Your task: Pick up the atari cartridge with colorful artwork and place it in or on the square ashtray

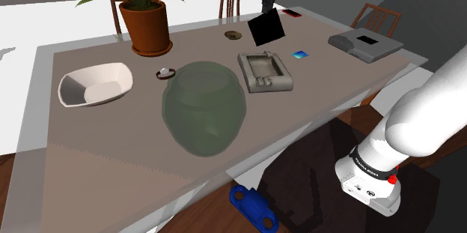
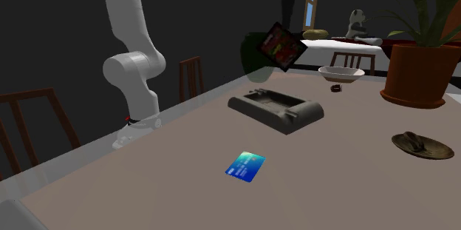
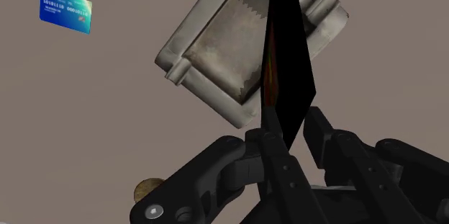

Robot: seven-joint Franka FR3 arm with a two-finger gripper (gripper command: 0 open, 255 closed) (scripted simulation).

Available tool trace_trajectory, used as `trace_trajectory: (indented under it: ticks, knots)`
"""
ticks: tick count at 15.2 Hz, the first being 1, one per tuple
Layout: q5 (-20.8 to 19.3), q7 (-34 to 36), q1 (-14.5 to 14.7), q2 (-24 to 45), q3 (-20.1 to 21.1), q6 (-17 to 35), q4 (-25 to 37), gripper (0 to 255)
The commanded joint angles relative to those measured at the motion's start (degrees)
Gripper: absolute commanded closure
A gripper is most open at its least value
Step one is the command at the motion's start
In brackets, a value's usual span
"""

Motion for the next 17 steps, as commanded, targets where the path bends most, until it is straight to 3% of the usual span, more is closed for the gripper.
trace_trajectory:
  ticks: [1, 17]
  knots:
    - [-0.45, 0.18, 0.04, 5.24, 0.13, -1.56, 6.77, 255]
    - [-0.22, 0.06, -0.01, 2.72, 0.04, 11.45, -8.75, 255]
